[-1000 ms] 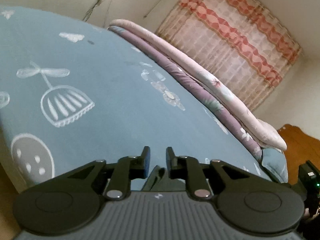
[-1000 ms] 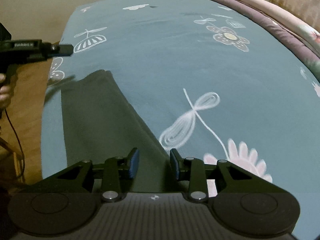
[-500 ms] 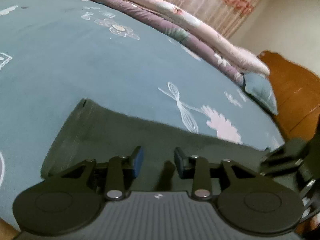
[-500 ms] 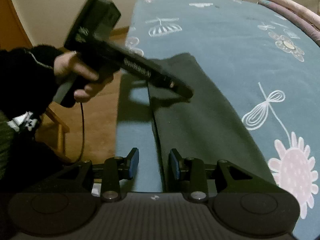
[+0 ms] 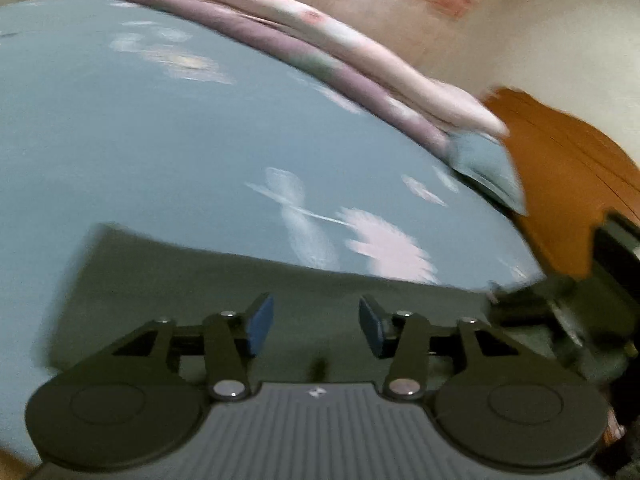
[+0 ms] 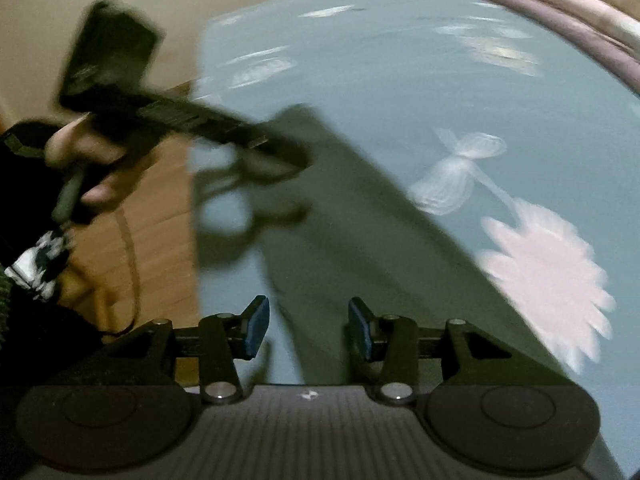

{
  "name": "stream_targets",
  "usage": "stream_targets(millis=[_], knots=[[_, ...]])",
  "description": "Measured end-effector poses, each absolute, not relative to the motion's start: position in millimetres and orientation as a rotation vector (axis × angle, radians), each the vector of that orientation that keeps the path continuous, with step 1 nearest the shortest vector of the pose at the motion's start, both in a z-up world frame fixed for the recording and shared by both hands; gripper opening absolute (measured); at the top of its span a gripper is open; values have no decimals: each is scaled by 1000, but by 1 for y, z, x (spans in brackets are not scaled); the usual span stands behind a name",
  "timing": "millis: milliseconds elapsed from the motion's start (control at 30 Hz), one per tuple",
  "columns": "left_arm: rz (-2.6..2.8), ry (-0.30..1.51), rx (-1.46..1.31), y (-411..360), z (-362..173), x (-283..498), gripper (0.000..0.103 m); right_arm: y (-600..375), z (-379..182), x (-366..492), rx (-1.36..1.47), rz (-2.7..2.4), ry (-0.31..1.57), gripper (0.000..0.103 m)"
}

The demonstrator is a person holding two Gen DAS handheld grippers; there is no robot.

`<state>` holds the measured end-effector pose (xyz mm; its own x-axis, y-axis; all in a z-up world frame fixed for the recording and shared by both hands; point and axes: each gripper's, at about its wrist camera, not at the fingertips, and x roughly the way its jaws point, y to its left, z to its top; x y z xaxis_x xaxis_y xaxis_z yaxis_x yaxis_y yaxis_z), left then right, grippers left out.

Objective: Fold clothes
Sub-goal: 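Lay the fabric down and open the left tool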

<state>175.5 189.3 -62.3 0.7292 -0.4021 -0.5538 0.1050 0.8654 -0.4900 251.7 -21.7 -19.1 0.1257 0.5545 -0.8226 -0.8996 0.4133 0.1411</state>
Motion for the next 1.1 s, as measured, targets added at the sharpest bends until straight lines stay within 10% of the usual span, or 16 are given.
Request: stream_targets(millis=[300, 567, 833, 1100], knots=[[-383, 763, 35, 111, -81, 194, 63, -125, -36, 262, -325, 704, 1013, 61], [-332, 833, -234, 152, -63, 210, 63, -172, -55, 251, -143, 611, 1012, 71], [-458, 854, -167, 82, -66, 242, 71, -160, -65, 241, -165, 656, 962, 102], [-260, 860, -232, 100, -72, 263, 70, -167, -65, 239, -124, 675, 938, 103]])
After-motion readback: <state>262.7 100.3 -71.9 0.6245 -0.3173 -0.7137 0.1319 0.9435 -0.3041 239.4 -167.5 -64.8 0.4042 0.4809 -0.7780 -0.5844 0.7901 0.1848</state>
